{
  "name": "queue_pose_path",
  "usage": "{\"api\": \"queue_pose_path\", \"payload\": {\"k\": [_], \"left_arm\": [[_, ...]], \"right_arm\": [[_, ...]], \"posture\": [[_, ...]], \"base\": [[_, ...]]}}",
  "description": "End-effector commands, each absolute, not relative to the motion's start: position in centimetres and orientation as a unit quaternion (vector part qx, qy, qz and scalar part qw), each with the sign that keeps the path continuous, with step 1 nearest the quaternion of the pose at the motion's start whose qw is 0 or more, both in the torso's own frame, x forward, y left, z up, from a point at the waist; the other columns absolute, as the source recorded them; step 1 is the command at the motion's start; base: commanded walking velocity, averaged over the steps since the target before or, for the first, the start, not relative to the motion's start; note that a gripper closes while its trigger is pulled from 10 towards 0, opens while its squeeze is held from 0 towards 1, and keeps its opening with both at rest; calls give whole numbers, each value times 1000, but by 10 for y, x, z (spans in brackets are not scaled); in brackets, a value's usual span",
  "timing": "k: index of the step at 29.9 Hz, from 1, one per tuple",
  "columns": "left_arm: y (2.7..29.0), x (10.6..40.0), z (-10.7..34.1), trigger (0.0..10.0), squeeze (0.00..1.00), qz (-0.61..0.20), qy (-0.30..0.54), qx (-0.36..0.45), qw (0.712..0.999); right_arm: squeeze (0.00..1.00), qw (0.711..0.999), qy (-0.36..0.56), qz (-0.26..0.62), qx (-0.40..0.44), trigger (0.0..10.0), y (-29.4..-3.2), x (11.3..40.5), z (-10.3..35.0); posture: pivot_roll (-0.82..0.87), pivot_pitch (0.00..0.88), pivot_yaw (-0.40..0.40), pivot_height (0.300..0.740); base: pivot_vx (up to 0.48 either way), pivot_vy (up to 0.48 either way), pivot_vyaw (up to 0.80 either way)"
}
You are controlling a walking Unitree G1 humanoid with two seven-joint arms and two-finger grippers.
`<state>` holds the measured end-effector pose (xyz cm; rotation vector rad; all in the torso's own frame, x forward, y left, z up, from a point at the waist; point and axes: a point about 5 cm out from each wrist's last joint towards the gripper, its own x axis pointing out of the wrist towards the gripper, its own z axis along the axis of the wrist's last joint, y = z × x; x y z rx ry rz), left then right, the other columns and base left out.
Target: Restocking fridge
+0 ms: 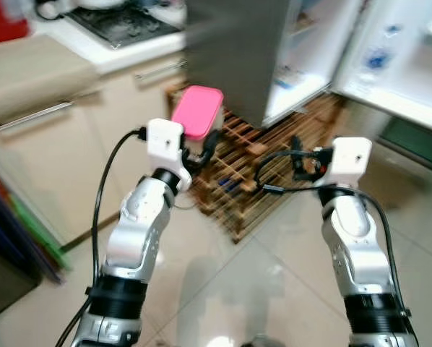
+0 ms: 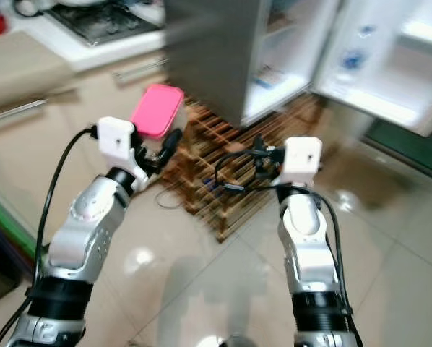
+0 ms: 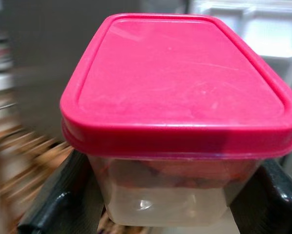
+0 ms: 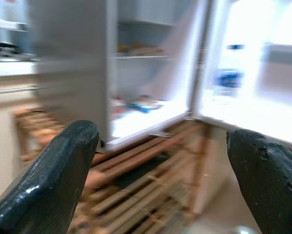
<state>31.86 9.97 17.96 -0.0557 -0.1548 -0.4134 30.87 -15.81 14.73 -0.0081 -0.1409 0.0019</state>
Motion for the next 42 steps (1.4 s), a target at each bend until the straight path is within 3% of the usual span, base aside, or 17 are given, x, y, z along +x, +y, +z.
{"api": "queue_pose_path", "payload": {"k": [1,6,13,17,42], "left_arm": [[103,320,178,10000,0,-201,-75,-25,976],[103,321,175,10000,0,-201,-75,-18,977],[106,325,169,10000,0,-183,-58,10,981],[99,319,168,10000,0,-220,-63,-12,973],[88,312,169,10000,0,-262,-84,-3,961]], "right_arm": [[0,997,-80,10,-2,10000,-153,311,152],[0,997,-80,9,-3,10000,-154,314,153],[0,997,-80,8,-8,10000,-155,313,152],[0,997,-75,3,-9,10000,-158,309,149],[0,998,-67,10,-13,10000,-157,305,142]], "posture": [[-145,0,30,740],[-148,0,29,740],[-159,0,37,740],[-171,0,38,740],[-166,0,37,740]], "base": [[0,-480,0],[0,-480,0],[0,0,0],[480,0,0],[480,0,0]]}}
